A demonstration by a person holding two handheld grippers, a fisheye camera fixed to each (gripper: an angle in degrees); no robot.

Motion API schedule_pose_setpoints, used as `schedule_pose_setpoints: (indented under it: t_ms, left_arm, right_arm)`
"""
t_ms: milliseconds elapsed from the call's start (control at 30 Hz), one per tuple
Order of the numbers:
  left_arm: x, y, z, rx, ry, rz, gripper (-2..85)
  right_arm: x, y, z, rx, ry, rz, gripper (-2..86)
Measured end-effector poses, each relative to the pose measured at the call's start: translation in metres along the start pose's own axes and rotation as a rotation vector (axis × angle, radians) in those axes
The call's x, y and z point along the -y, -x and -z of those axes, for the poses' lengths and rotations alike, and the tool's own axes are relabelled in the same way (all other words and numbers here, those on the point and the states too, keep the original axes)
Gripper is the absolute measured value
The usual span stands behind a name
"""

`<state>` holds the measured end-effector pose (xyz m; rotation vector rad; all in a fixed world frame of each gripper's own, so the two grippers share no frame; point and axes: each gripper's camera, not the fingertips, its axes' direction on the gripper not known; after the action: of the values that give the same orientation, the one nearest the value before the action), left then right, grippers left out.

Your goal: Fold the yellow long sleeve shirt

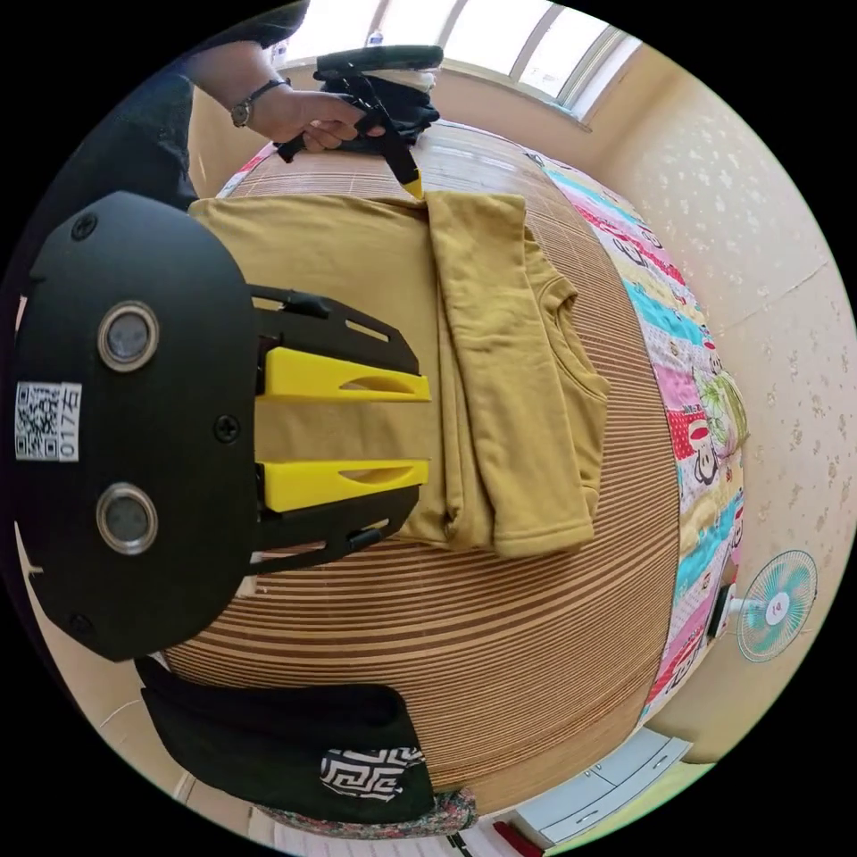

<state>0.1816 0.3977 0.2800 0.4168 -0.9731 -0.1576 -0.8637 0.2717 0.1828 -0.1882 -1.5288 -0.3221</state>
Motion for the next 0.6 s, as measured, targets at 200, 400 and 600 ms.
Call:
schedule_pose_setpoints:
  t_ms: [200, 400, 600]
  left_arm:
    - [-0.006, 0.010, -0.036, 0.049, -0.012, 0.018, 5.9]
    - [0.036, 0.020, -0.046, 0.022, -0.130, 0.025, 4.8]
    - [0.109, 0.030, -0.059, 0.015, -0.126, -0.059, 4.6]
  right_arm:
    - [-0.006, 0.002, -0.035, -0.113, 0.009, -0.044, 10.5]
    - [0.050, 0.003, -0.052, -0.104, -0.078, -0.034, 10.6]
    - [0.133, 0.000, -0.073, -0.106, -0.108, 0.017, 10.7]
